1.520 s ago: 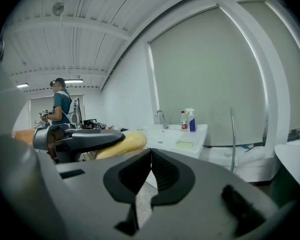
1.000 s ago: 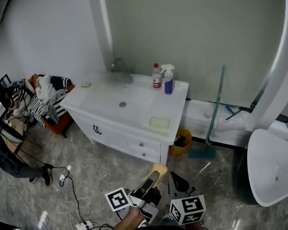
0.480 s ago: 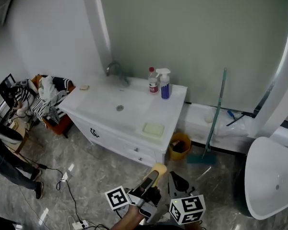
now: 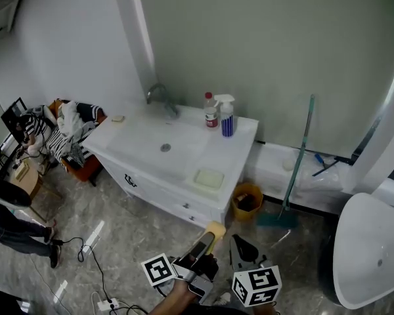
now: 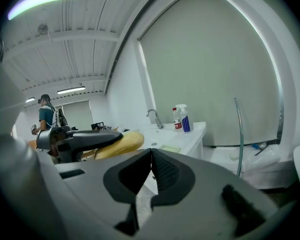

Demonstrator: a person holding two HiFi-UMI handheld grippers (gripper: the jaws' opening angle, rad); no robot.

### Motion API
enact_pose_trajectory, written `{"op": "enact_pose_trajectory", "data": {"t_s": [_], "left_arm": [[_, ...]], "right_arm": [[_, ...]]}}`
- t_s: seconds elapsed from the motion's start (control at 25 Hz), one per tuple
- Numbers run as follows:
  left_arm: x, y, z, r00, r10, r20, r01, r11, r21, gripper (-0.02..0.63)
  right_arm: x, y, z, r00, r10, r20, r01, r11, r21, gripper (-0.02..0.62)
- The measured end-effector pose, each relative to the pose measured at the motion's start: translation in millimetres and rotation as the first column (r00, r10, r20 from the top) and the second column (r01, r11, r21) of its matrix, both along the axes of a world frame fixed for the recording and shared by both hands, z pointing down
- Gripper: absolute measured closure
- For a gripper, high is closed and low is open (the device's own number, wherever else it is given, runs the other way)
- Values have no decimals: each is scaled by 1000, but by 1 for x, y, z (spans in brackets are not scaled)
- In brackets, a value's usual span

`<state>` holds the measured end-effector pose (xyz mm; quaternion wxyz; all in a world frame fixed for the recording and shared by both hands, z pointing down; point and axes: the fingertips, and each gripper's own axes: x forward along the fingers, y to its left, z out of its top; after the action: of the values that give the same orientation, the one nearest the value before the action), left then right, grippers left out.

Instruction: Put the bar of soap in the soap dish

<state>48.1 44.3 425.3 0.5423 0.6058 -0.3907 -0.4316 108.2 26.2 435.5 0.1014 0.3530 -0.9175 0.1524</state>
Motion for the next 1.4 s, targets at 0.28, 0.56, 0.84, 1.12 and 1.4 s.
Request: {"op": "enact_pose_trajectory", "data": {"t_s": [0.28, 0.56, 0.84, 1.12, 1.4], "left_arm": [[-4, -15, -2, 1000, 14, -10, -14, 1000, -2, 451], [-23, -37, 5, 999, 35, -18, -35, 999, -7, 451], [-51, -67, 11, 998, 67, -19, -67, 998, -12, 451], [-77, -95, 20, 994, 106, -41, -107, 994, -27, 451], [-103, -120, 21, 987, 154, -54, -155, 988, -18, 451]], "right_arm": [[-6, -11, -1, 1000, 10, -14, -10, 1000, -1, 584], [-24, -34, 4, 999, 35, -26, -35, 999, -2, 584], [-57, -59, 10, 998, 53, -42, -54, 998, -12, 584], [-84, -85, 16, 994, 87, -64, -89, 996, -20, 584], [-112, -108, 15, 988, 124, -88, -125, 992, -7, 584]]}}
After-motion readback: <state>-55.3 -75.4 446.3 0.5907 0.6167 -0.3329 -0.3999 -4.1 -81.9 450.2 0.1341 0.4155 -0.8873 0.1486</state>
